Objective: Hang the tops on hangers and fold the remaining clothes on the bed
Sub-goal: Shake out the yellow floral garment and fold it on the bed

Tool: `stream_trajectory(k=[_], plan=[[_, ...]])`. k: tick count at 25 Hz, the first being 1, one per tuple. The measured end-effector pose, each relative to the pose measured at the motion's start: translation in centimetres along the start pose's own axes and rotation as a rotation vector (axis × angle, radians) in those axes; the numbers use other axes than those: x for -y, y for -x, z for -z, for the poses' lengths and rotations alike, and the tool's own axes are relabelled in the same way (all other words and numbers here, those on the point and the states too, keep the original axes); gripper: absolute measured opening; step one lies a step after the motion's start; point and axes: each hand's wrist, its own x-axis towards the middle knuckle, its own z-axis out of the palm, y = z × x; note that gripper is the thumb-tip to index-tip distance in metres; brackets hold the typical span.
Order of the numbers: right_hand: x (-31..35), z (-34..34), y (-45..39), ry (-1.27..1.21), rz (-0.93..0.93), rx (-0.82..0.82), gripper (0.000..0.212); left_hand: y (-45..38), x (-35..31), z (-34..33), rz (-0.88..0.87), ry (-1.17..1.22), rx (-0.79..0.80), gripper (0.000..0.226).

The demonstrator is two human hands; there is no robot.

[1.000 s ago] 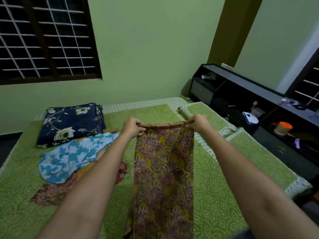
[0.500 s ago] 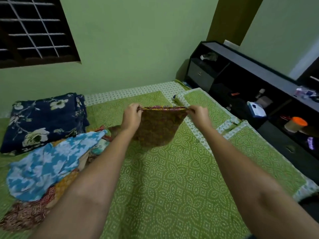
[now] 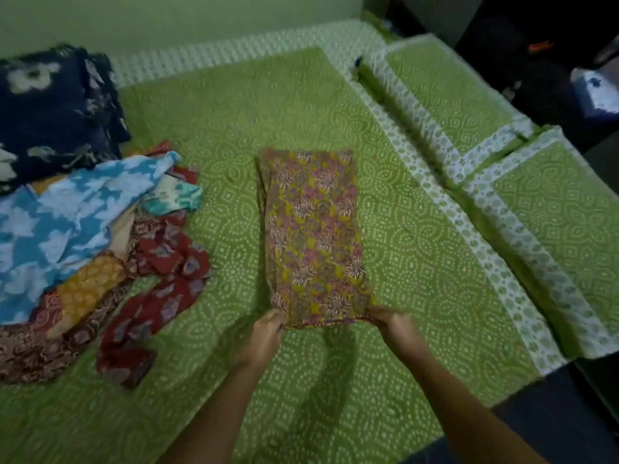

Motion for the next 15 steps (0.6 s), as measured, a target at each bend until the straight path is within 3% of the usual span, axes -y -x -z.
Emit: stream_trajectory(k=[3, 6, 8, 11, 15], plan=[[-5.2, -6.7, 0.5, 0.173, -0.016, 0.091, 0.023, -0.7, 3.0, -5.4, -0.104, -0.289, 0.084, 0.028], [-6.9, -9.4, -1.0, 0.485, 0.133, 0.091, 0.025, -2.4, 3.6, -7.4, -0.183, -0.582, 0.101, 0.036], [-6.0, -9.4, -2.1, 0.551, 0.096, 0.299, 0.028, -3.5, 3.4, -7.7, -0.182, -0.689, 0.192, 0.034], [-5.9, -9.7, -3.8, 0.549, -0.030, 0.676, 0.018, -3.9, 2.8, -8.7, -0.196, -0.857, 0.532, 0.031], [-6.9, -13.9, -0.2, 0.528, 0.003, 1.082, 0.029, 0.2, 1.8, -11.9, -0.230, -0.882, 0.869, 0.035]])
